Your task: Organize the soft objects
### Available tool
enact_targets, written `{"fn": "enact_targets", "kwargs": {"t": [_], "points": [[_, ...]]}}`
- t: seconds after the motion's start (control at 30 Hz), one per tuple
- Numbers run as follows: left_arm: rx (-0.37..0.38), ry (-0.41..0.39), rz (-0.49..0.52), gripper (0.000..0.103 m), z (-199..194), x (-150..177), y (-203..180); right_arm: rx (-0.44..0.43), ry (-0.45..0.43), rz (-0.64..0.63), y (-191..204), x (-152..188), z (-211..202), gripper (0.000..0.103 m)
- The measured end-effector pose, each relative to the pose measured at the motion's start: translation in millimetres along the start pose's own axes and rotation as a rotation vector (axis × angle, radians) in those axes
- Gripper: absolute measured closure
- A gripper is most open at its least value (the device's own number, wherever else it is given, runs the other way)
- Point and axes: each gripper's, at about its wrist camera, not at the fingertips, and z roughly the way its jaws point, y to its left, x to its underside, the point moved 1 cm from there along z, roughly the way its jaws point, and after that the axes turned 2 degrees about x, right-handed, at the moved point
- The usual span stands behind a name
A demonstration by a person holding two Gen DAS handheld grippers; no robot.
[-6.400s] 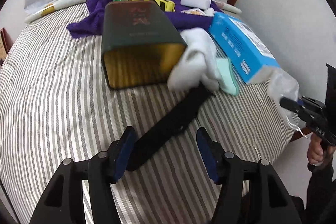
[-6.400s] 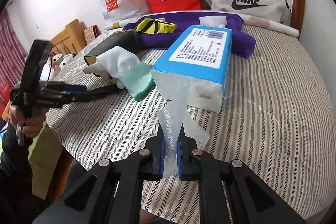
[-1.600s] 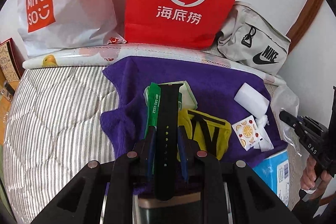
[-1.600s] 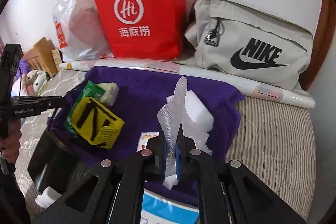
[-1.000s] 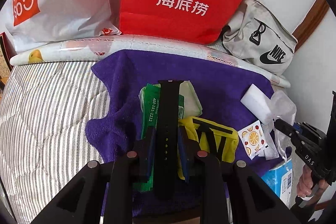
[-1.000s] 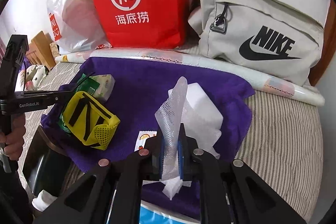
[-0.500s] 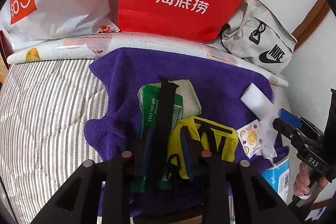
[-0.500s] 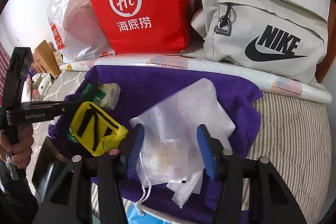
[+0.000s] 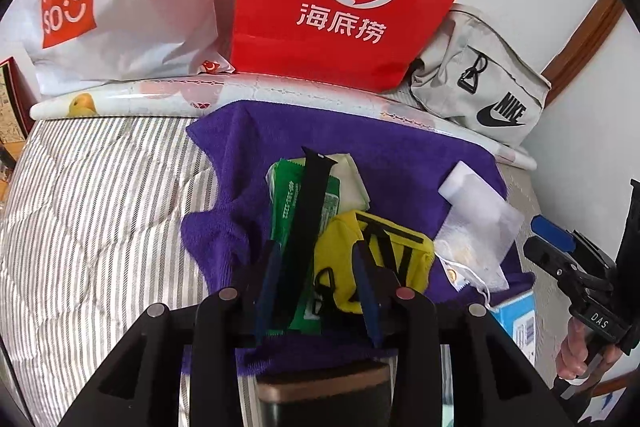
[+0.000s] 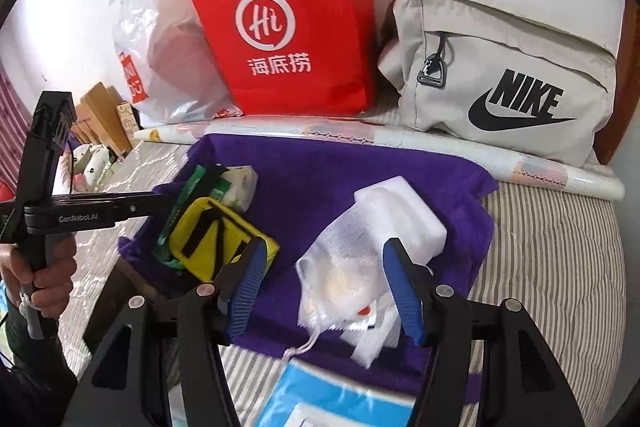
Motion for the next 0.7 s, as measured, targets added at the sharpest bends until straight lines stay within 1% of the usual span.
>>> {"fn": "enact_targets", "kwargs": {"t": [0.27,0.5,0.6,0.7], "points": [[-0.006,-0.016,0.033,0.068,-31,30,-11,-0.025,-0.002,0.010,12,24,-33,0.043],[-0.019,-0.028,0.063,0.068,-61,69,-23,-0.051,-0.004,-0.034,38,58,-61,0.043],[-0.020,-0.039,0.050,0.068,-75,86,-20,-0.077,0.004,-0.064,54,74,-68,0.043],[-0.031,-0.052,0.035,0.068,-86,102,-15,-0.150,0.024,-0.101,72,91,-70,0.043]]}}
